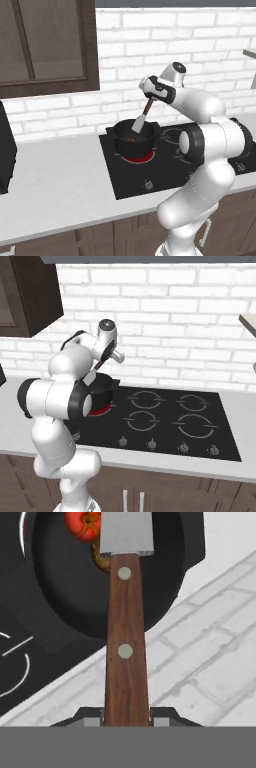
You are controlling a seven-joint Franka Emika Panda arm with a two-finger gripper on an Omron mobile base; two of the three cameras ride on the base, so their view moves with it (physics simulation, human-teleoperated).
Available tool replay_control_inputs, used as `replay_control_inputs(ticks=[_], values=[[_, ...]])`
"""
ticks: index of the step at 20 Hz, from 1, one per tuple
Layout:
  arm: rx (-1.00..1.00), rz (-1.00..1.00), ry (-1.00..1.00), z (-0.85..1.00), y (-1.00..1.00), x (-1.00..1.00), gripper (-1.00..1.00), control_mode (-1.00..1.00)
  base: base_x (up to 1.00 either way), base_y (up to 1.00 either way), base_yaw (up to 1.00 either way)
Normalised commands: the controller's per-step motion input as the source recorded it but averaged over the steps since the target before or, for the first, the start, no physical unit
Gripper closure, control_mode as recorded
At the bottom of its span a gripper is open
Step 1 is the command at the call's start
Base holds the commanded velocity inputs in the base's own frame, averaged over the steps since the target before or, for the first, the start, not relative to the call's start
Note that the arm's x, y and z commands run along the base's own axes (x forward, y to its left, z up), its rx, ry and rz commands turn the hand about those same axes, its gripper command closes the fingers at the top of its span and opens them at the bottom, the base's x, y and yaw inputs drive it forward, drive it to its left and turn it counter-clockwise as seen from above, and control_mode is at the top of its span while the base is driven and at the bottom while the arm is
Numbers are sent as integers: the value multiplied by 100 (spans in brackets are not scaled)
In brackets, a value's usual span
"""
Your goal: Put the mushroom and tomato in the pot. Retrieve the spatula and lightly stir the vegetables in the pot.
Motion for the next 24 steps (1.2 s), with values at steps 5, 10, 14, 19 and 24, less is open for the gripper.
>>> replay_control_inputs(ticks=[5, 10, 14, 19, 24], values=[[-1, 23, -26, 0, 11, 19, 100, -100, 0, 0, 0], [-2, 38, -24, 0, 3, 5, 100, -100, 0, 0, 0], [-6, 40, -9, -5, 2, 2, 100, -100, 0, 0, 0], [-5, 23, 2, -5, -7, 1, 100, -100, 0, 0, 0], [0, 15, -17, -9, -8, 0, 100, -100, 0, 0, 0]])
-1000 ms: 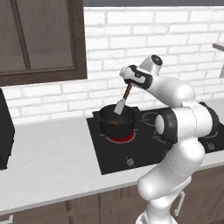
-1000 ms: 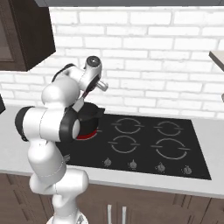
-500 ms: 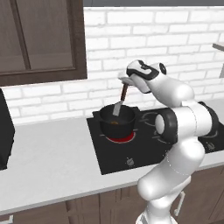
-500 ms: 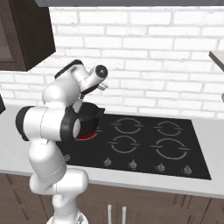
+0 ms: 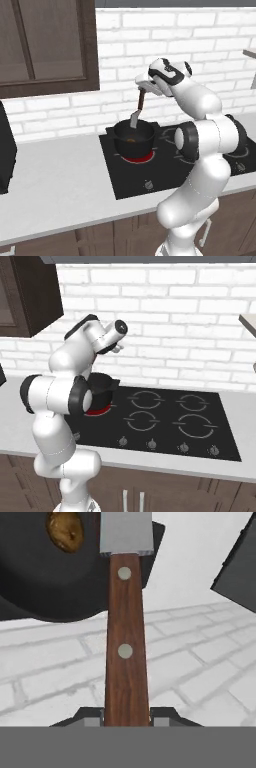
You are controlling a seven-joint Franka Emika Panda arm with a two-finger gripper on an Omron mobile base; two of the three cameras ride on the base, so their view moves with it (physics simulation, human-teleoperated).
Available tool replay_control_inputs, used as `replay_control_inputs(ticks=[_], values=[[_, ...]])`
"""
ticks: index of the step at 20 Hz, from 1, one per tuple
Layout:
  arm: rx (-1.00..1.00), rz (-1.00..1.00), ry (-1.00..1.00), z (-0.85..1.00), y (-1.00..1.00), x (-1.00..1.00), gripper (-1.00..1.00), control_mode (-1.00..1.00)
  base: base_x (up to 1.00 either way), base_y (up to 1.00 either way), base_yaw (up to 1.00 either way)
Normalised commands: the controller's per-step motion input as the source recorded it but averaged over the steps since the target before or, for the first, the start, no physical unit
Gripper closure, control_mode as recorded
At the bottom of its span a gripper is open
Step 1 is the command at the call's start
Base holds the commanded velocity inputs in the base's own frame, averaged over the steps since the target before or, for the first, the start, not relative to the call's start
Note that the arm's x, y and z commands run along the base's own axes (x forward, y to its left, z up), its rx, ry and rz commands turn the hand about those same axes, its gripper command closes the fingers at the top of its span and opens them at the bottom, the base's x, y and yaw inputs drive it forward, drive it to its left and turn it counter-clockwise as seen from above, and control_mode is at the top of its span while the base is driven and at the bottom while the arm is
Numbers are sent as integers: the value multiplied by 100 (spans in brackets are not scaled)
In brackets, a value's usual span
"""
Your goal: Put the mushroom and tomato in the pot. Retrieve the spatula and lightly stir the vegetables in the pot.
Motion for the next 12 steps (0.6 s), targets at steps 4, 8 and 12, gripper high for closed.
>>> replay_control_inputs(ticks=[4, 8, 12], values=[[0, 16, -44, -32, 0, 0, 100, -100, 0, 0, 0], [0, 17, -38, -60, -2, 0, 100, -100, 0, 0, 0], [-3, 15, -8, -96, -27, 1, 100, -100, 0, 0, 0]])
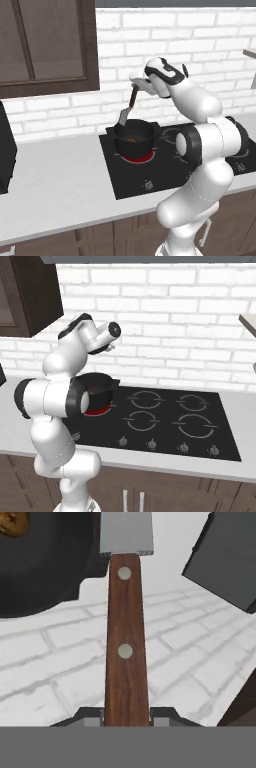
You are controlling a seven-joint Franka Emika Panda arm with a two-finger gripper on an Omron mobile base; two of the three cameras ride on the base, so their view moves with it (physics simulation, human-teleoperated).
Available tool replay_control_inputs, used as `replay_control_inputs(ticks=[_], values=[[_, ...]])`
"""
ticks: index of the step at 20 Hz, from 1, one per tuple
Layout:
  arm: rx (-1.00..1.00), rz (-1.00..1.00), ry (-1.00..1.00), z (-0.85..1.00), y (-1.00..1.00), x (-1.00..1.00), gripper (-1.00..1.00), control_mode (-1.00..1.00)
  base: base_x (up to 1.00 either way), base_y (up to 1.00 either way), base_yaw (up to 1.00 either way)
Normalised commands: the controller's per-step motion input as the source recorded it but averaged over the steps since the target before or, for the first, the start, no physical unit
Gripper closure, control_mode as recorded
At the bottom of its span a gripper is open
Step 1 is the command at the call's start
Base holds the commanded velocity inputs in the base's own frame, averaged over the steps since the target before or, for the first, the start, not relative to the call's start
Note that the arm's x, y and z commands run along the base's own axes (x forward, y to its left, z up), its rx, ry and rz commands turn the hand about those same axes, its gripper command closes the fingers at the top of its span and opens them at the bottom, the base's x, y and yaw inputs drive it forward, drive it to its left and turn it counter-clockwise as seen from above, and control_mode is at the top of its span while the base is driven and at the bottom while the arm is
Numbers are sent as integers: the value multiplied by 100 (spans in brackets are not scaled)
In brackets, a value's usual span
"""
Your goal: Put the mushroom and tomato in the pot. Retrieve the spatula and lightly stir the vegetables in the pot.
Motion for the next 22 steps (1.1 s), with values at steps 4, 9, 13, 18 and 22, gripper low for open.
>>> replay_control_inputs(ticks=[4, 9, 13, 18, 22], values=[[-2, 12, -2, -86, -29, 5, 100, -100, 0, 0, 0], [0, 16, -19, -66, -5, 0, 100, -100, 0, 0, 0], [0, 19, -24, -66, -1, 0, 100, -100, 0, 0, 0], [-6, 15, -29, -77, -38, 0, 100, -100, 0, 0, 0], [-18, 8, -14, -41, -66, 0, 100, -100, 0, 0, 0]])
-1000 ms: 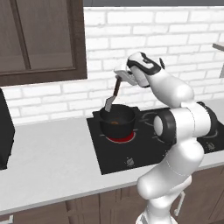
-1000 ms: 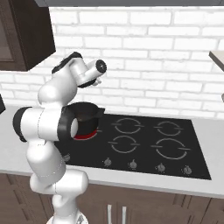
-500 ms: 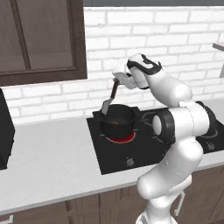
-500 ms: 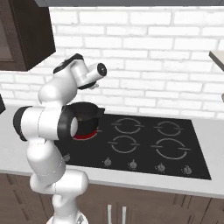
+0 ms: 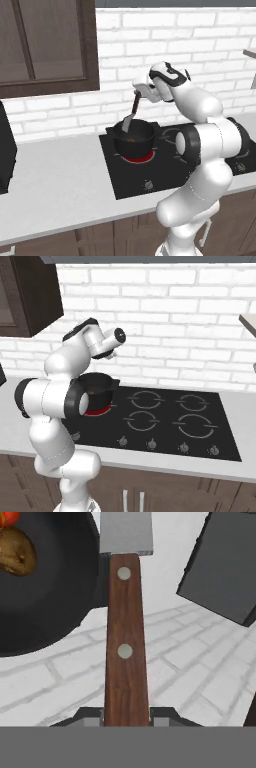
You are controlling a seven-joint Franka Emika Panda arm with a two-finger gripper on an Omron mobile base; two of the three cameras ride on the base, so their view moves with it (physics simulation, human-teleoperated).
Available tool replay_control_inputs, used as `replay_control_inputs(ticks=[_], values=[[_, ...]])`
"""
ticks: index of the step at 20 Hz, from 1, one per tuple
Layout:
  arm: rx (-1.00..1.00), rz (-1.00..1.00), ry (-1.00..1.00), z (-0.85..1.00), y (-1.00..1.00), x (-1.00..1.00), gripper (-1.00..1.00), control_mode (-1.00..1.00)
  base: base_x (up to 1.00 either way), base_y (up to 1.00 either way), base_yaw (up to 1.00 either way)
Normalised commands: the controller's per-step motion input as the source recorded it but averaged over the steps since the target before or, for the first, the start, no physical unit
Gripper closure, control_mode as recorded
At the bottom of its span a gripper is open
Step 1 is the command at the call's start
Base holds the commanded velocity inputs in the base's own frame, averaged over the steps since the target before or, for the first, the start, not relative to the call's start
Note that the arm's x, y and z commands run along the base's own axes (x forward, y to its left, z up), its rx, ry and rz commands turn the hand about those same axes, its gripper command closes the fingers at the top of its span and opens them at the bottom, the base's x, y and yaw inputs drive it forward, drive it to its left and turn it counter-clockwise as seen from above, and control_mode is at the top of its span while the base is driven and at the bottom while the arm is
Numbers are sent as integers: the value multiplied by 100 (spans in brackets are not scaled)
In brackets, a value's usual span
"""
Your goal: Put the mushroom and tomato in the pot. Retrieve the spatula and lightly stir the vegetables in the pot.
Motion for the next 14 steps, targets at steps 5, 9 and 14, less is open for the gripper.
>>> replay_control_inputs(ticks=[5, 9, 14], values=[[-12, 7, -33, -36, -20, 0, 100, -100, 0, 0, 0], [-10, 3, -51, -58, -21, 0, 100, -100, 0, 0, 0], [-20, 1, -48, -93, -26, 0, 100, -100, 0, 0, 0]])
